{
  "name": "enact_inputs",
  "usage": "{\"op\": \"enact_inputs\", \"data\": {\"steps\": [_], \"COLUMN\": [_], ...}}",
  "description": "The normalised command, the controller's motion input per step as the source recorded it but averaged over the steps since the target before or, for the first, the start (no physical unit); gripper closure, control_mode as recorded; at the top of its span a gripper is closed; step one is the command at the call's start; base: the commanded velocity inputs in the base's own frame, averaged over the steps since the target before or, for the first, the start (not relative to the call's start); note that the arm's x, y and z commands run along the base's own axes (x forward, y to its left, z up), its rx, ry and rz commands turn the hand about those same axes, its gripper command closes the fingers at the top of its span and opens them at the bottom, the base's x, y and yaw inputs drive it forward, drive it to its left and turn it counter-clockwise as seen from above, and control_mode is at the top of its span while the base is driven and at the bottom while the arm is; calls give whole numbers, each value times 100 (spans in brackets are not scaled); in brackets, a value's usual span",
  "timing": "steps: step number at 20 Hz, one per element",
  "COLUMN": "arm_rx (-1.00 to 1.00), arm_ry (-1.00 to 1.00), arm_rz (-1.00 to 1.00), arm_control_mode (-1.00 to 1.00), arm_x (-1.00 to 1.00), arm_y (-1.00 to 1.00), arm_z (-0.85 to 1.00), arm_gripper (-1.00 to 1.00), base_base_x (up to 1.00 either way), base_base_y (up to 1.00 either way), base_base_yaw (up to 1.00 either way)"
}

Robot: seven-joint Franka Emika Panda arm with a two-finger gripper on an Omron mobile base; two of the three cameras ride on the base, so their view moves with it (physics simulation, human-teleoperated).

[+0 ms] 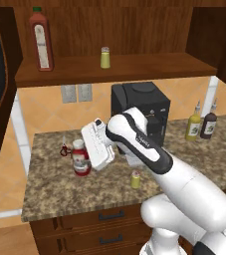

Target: Put the shaker and condiment bottle from the counter next to their counterparts in the cabinet.

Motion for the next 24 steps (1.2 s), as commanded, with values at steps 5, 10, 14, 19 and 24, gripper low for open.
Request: {"op": "enact_inputs", "data": {"steps": [5, 10, 14, 19, 24], "arm_rx": [0, -1, -1, 2, 10], "arm_ry": [-8, -4, 0, 0, -4], "arm_rz": [-5, -11, -15, -18, -9], "arm_control_mode": [-100, -100, -100, -100, -100], "arm_x": [-16, -4, -11, -1, 0], "arm_y": [-30, -50, -57, -26, 28], "arm_z": [100, 100, 100, 100, 100], "arm_gripper": [100, 100, 100, 100, 100], "base_base_x": [0, 0, 0, 0, 0], "base_base_y": [0, 0, 0, 0, 0], "base_base_yaw": [0, 0, 0, 0, 0]}}
